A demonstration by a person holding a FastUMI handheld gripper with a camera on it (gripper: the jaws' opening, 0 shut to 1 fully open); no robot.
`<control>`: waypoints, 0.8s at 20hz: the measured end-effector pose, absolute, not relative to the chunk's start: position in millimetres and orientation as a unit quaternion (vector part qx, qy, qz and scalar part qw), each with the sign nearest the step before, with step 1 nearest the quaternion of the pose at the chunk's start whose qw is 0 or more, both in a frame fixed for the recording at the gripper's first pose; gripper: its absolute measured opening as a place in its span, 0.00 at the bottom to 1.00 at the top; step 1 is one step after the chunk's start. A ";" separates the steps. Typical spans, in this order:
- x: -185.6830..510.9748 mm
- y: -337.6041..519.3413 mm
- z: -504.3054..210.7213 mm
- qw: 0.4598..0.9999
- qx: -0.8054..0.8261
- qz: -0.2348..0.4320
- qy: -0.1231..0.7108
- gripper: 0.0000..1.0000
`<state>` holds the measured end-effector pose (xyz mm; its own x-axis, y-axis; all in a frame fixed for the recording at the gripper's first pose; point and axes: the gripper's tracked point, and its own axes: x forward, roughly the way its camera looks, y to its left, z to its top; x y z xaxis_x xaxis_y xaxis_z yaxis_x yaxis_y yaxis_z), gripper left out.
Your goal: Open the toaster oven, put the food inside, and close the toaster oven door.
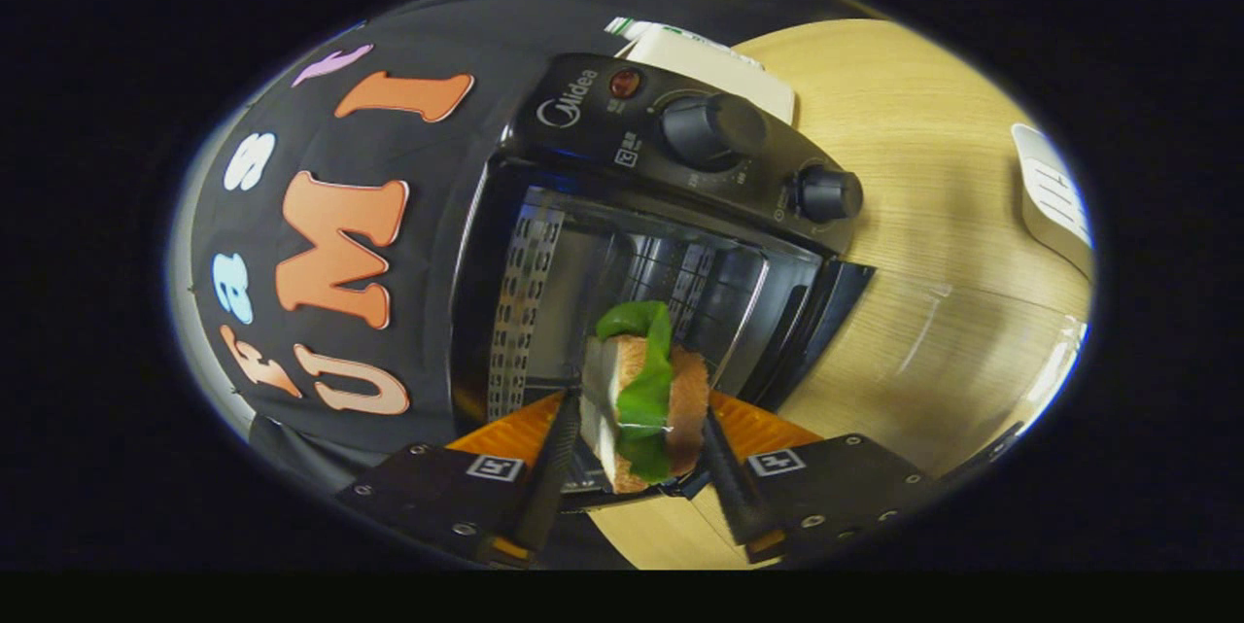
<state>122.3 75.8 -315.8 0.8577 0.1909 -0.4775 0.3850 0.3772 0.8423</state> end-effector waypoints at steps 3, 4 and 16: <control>114.6 79.4 -322.7 0.788 0.545 -0.062 0.279 0.97; 110.9 82.2 -322.3 0.788 0.543 -0.057 0.284 0.98; 2.3 81.8 -279.8 0.879 0.370 -0.004 0.300 0.98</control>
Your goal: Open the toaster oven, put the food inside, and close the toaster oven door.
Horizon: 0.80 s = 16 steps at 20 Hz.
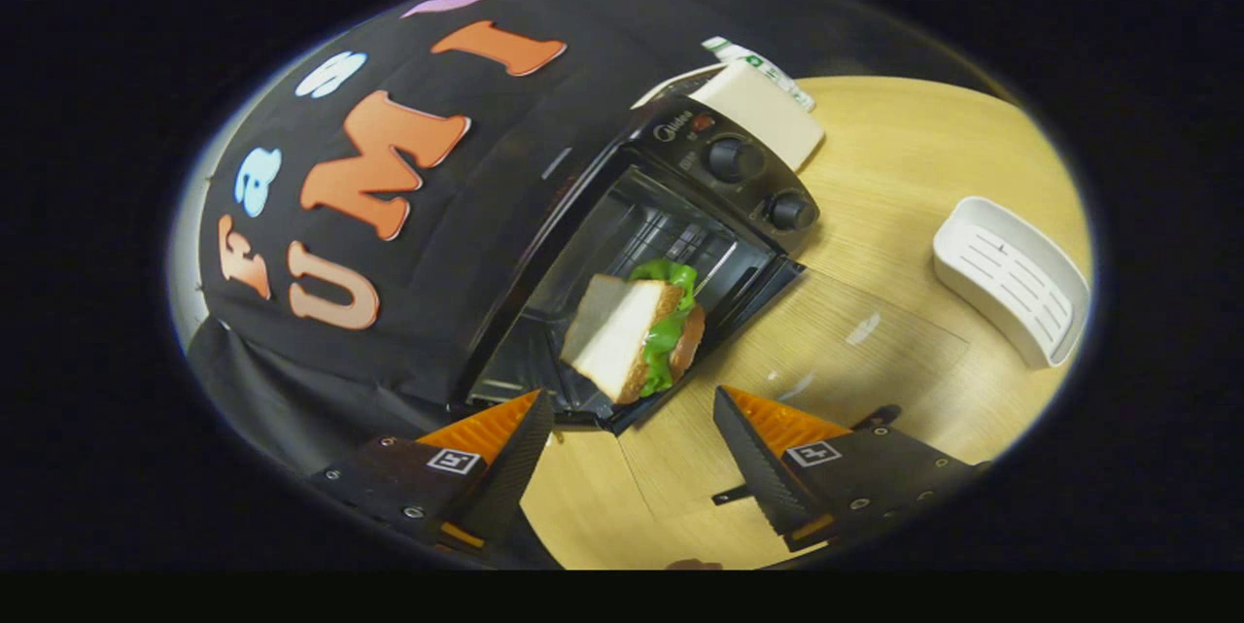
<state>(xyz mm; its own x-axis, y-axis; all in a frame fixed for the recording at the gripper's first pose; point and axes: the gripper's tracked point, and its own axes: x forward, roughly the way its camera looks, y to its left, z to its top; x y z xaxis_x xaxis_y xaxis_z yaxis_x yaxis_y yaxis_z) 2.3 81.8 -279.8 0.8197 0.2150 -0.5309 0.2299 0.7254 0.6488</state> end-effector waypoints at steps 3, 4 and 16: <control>-27.7 82.7 -276.6 0.904 0.299 0.021 0.306 0.98; -35.4 78.9 -279.4 0.914 0.267 0.023 0.306 0.98; -92.8 56.5 -326.6 0.943 -0.012 0.034 0.332 0.99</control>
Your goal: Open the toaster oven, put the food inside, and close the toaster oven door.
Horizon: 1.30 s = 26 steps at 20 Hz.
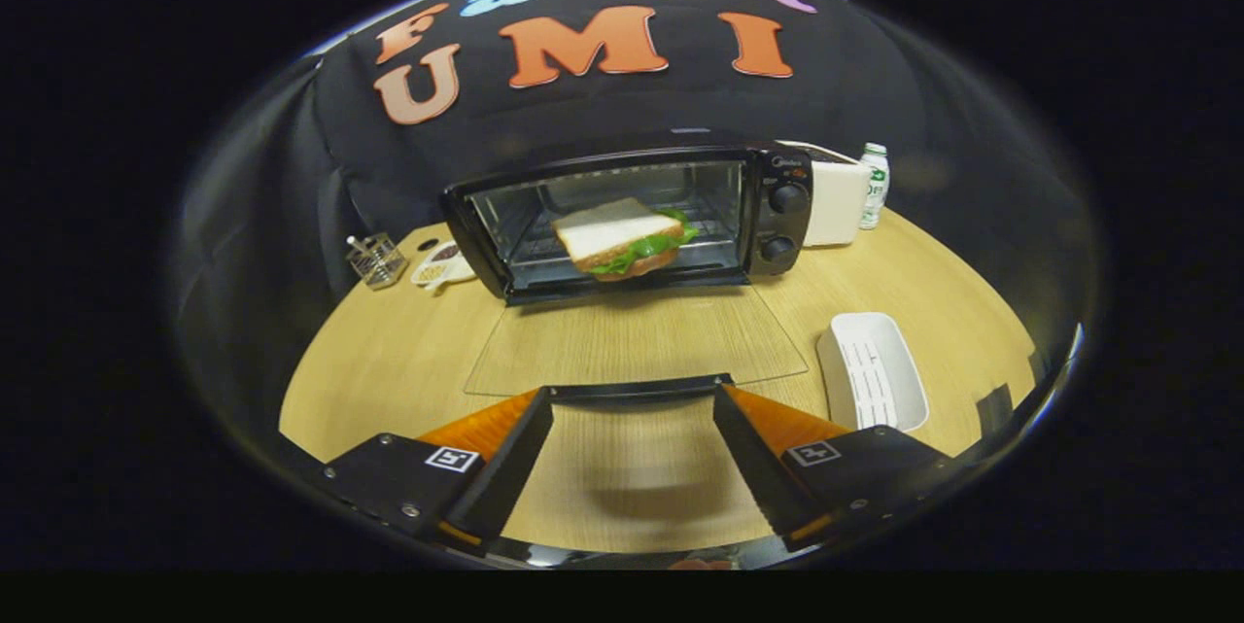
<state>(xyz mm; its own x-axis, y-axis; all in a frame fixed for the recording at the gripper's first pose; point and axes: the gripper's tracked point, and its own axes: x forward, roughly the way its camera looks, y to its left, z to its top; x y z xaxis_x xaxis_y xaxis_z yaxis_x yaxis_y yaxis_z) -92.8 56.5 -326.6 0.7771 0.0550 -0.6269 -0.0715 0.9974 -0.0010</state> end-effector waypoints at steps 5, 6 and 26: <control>-96.1 52.2 -365.2 0.932 -0.046 0.033 0.358 1.00; -95.4 48.6 -373.1 0.929 -0.051 0.029 0.364 1.00; -59.4 46.2 -368.3 0.932 -0.069 0.034 0.355 1.00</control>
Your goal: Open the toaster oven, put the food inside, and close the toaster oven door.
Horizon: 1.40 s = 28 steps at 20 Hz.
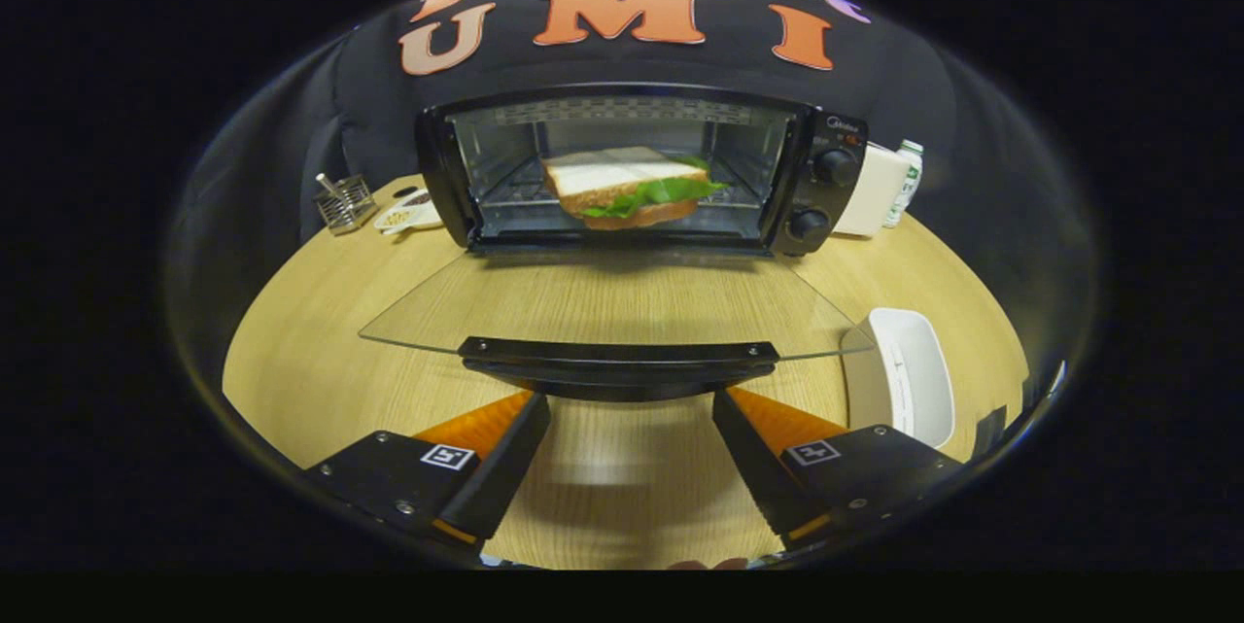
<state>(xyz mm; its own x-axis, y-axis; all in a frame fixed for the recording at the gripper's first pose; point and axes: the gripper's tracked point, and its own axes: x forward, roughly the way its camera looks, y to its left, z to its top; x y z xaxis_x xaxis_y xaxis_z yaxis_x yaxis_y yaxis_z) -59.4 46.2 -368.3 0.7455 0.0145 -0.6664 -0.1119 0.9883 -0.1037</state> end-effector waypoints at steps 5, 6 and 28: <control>-29.4 49.4 -322.7 0.948 -0.056 0.028 0.312 1.00; -22.6 50.9 -315.3 0.951 -0.053 0.027 0.303 1.00; 73.8 63.3 -239.3 0.974 -0.068 0.018 0.213 1.00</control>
<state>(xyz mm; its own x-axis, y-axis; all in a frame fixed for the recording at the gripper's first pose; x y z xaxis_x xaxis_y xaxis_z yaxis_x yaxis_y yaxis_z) 73.8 63.3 -239.3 0.9084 0.0067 -0.4181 -0.0648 0.9900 -0.1251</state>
